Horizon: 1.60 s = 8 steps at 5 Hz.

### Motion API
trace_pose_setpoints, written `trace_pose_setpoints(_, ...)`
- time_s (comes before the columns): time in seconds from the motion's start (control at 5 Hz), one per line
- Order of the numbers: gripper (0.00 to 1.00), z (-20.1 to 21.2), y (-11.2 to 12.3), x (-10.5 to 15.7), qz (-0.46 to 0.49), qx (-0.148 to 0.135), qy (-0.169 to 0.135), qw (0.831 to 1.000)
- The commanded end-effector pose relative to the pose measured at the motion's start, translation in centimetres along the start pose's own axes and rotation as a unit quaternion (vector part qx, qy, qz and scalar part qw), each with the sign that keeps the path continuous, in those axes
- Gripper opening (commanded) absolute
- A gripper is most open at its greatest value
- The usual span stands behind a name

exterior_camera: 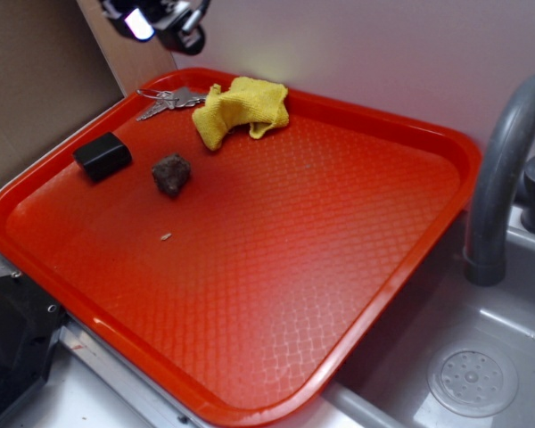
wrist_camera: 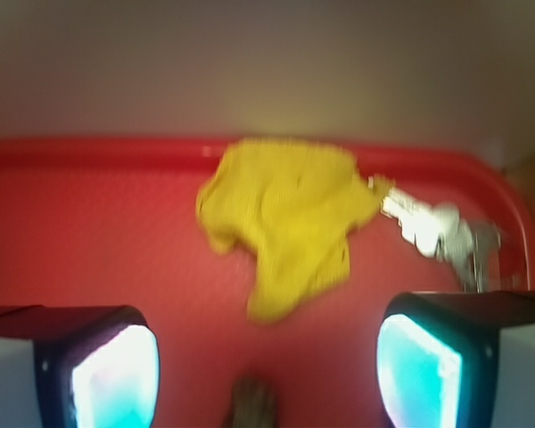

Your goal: Grab the yellow cloth.

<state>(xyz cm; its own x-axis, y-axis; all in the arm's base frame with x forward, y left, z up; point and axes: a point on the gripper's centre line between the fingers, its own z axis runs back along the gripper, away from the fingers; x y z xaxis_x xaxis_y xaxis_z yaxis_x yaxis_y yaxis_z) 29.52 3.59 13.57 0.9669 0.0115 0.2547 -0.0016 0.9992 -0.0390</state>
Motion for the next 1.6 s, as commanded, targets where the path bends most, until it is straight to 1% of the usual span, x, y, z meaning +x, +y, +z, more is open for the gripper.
trace_pose_setpoints(0.0, 1.0, 1.6, -0.7, 1.4, -0.013, 0.002, -0.023, 1.0)
trace_pose_setpoints(0.2, 1.0, 1.6, -0.7, 1.4, -0.013, 0.002, -0.023, 1.0)
trace_pose_setpoints(0.4, 1.0, -3.5, 1.4, 1.3, 0.012, 0.058, -0.01, 0.998)
trace_pose_setpoints(0.6, 1.0, -7.1, 0.8, 0.7, -0.021, 0.06, 0.01, 0.998)
trace_pose_setpoints(0.8, 1.0, -9.9, 0.8, 0.2, -0.039, 0.084, 0.037, 0.995)
trace_pose_setpoints(1.0, 0.0, -8.8, 0.6, 0.1, -0.037, 0.091, 0.014, 0.995)
trace_pose_setpoints(1.4, 0.0, -8.2, 0.3, 0.1, -0.044, 0.096, 0.0, 0.994)
